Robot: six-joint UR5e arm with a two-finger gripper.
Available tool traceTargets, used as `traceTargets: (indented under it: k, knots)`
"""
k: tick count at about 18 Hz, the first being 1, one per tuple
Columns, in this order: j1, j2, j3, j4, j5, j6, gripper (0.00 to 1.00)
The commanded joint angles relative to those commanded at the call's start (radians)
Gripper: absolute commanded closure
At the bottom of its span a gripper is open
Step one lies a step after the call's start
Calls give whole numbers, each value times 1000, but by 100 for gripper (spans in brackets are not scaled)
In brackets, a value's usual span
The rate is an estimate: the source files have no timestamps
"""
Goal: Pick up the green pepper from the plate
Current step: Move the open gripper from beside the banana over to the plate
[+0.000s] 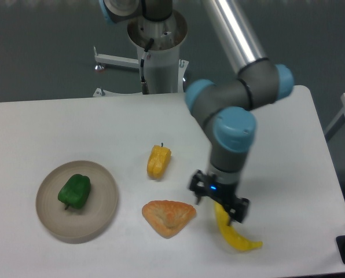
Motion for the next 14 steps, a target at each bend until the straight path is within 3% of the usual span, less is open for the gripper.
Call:
traceTargets:
  k: [5,9,14]
  knots:
    - [-93,81,-135,11,-20,-277,0]
    - [-155,118,-204,12,-61,-371,0]
    - [-247,128,-281,115,-61,-483,0]
